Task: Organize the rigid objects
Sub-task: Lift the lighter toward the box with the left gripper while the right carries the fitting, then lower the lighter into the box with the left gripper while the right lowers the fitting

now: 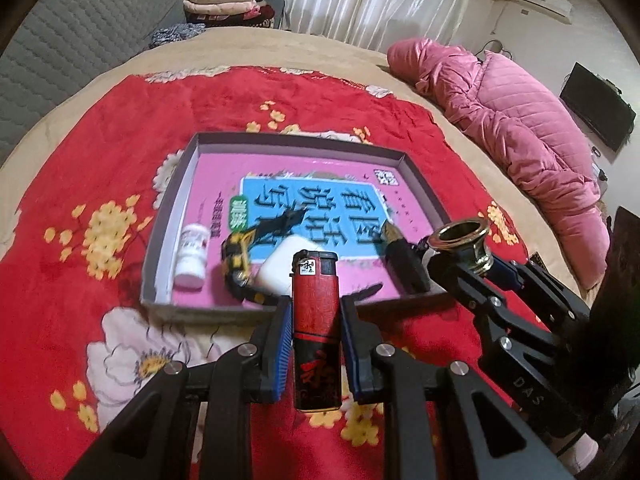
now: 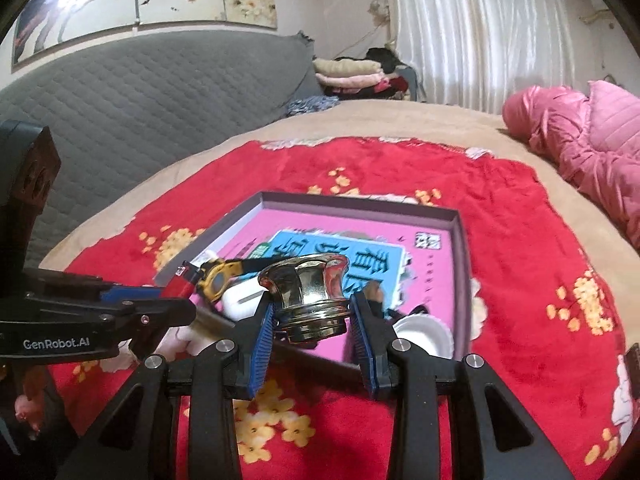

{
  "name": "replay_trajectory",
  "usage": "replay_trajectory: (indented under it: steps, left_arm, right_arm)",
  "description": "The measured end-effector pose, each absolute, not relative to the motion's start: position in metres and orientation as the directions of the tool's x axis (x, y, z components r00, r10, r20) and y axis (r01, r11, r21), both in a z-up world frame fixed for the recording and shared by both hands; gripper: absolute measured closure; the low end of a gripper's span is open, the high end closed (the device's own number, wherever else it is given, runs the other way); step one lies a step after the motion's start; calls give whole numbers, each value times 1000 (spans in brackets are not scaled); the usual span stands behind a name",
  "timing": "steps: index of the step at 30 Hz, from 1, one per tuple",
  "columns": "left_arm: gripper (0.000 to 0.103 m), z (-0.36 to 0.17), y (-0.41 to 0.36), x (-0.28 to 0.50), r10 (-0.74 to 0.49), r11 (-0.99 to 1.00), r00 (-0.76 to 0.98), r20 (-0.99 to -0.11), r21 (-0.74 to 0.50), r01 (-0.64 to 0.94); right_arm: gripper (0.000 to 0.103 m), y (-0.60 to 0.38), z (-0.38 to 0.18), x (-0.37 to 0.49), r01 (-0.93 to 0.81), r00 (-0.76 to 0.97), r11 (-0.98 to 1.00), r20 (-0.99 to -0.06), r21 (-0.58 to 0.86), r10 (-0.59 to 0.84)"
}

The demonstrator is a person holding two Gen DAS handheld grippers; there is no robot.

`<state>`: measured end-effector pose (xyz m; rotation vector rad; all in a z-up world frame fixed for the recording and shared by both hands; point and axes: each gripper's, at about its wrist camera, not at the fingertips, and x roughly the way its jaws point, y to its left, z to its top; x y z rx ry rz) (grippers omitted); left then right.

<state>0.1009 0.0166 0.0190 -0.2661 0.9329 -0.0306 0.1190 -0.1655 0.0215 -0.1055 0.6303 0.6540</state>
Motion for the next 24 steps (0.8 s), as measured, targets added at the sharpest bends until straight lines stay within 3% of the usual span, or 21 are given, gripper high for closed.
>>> replay_trajectory:
  steps: [24]
  left_arm:
    - [80, 0, -6, 151, -146, 975, 576, -804, -214, -52]
  right_arm:
    - [65, -179, 32, 144, -555, 679, 828, -532, 79, 506]
